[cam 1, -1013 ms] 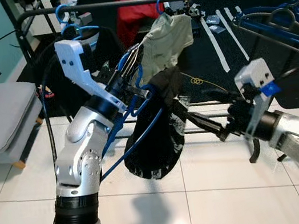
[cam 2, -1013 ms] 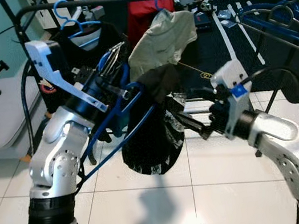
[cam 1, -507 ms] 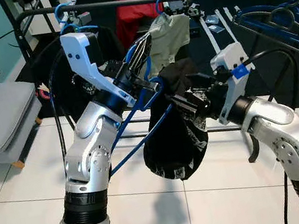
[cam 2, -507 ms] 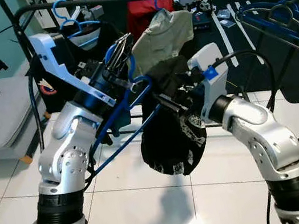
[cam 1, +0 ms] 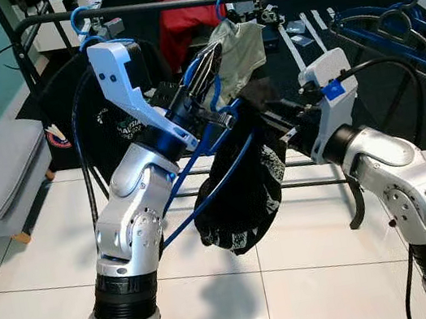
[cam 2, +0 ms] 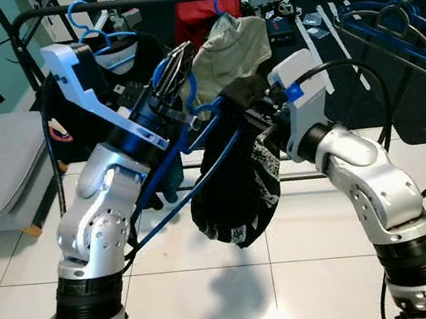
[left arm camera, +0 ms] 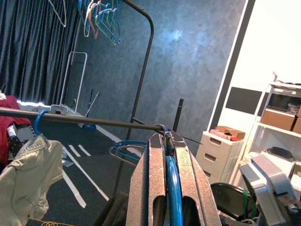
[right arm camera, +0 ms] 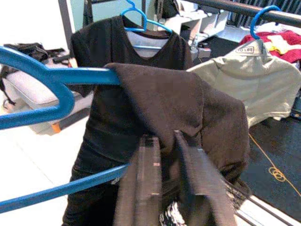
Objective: Hang hanger
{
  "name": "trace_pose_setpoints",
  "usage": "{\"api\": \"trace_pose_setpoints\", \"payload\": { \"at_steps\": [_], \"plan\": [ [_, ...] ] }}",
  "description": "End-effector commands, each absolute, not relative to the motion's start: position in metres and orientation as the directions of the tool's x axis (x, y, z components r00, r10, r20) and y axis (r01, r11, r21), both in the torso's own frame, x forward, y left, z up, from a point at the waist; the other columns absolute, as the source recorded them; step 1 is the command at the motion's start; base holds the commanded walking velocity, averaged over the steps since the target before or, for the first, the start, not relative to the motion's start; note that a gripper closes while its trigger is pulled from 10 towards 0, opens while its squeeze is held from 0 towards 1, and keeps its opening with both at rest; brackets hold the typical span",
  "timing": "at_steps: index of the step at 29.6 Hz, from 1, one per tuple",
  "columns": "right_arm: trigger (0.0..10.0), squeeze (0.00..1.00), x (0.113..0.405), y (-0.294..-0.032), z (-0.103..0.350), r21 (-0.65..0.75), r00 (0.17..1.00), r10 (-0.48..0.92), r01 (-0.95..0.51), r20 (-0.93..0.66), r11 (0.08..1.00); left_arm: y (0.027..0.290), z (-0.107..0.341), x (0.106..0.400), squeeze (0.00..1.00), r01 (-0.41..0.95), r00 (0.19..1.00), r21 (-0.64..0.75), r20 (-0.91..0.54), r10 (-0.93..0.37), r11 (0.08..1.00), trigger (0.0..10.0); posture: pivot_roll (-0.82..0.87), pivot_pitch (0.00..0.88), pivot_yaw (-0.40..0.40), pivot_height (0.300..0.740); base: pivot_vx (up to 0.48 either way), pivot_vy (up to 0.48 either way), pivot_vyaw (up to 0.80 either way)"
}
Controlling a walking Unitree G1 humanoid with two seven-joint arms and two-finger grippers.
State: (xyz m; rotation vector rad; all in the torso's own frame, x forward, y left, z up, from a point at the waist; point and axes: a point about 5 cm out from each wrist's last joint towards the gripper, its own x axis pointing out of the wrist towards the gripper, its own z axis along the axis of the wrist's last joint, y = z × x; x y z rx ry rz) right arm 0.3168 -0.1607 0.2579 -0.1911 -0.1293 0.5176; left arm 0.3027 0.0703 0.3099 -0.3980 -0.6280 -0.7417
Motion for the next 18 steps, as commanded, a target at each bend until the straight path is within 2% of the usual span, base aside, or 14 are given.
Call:
{"api": "trace_pose_setpoints", "payload": {
  "at_steps": [1,16,18],
  "plan": [
    [0.0,0.0,0.319,-0.16,0.256,-0.231,0.865,0.498,-0.473,0.059,0.85,0.068,0.325,0.293,0.0,0.754,0.506,-0.097,0.716,-0.481,0.649,10.0,-0.07,0.146,-0.007,0.74,0.0,0.0,0.0],
    [0.0,0.0,0.32,-0.17,0.269,-0.165,0.873,0.465,-0.442,0.145,0.881,0.069,0.323,0.29,0.0,0.77,0.49,-0.08,0.711,-0.505,0.633,10.0,-0.07,0.148,-0.008,0.74,0.0,0.0,0.0],
    [0.0,0.0,0.321,-0.176,0.28,-0.129,0.873,0.441,-0.422,0.209,0.897,0.069,0.314,0.29,0.0,0.764,0.486,-0.015,0.67,-0.56,0.645,10.0,-0.07,0.15,-0.008,0.74,0.0,0.0,0.0]
  ]
}}
